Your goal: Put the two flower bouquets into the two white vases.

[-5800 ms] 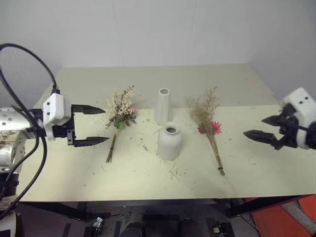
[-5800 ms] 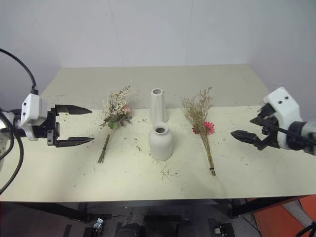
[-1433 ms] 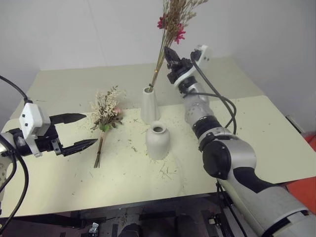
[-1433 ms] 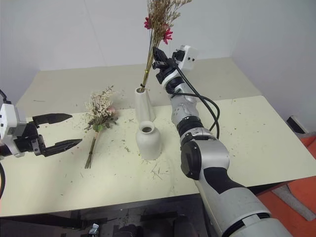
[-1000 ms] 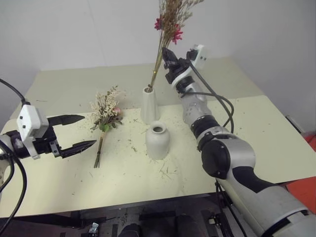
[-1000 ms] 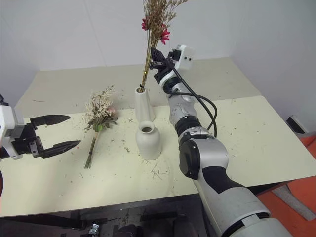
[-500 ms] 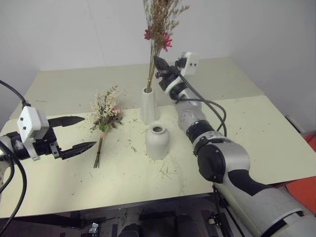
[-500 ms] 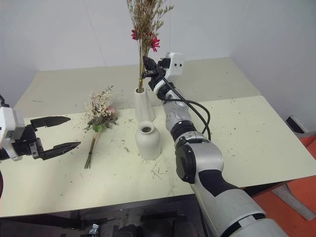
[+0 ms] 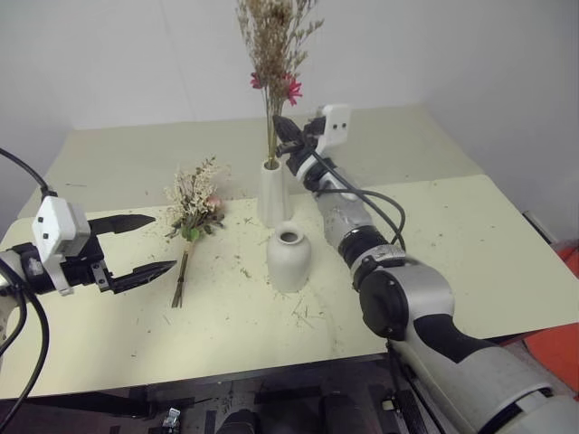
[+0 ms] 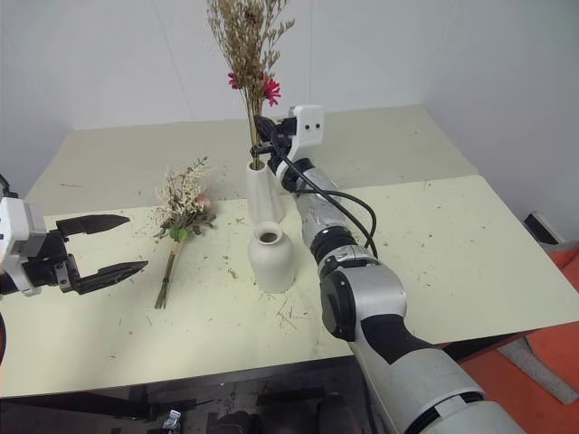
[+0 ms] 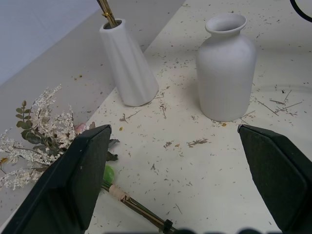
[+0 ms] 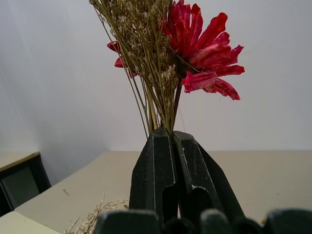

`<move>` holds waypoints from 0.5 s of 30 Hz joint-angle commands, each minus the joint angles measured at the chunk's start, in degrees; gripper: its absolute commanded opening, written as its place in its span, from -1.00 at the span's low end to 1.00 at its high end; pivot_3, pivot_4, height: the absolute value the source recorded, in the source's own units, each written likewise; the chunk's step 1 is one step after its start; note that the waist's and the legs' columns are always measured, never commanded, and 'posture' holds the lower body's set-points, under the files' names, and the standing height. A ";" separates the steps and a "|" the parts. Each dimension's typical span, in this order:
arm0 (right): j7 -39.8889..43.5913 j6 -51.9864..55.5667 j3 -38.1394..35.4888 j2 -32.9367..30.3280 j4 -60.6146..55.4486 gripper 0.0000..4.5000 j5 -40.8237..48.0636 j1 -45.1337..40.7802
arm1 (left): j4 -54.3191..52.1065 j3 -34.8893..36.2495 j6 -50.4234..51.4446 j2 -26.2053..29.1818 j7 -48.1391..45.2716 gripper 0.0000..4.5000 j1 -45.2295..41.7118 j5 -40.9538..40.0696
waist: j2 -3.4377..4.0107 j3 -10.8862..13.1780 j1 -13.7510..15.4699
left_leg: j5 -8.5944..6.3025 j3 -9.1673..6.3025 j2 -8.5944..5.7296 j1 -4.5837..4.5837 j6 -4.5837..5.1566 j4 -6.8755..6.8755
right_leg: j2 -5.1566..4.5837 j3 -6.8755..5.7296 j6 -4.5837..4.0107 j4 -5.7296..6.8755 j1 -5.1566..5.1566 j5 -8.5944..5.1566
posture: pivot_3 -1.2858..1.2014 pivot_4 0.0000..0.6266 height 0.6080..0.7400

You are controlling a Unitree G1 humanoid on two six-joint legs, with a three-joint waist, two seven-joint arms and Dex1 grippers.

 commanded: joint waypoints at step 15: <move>-2.81 -3.29 3.10 0.58 -1.16 -1.00 -3.10 0.11 | -0.42 1.33 -0.71 -0.31 0.75 1.00 -0.95 -0.73 | 0.00 0.00 -0.02 | 0.00 0.01 0.00 0.01 0.00 0.00 | 0.01 0.00 0.00 0.00 0.00 0.00 | 0.03 -0.52 1.00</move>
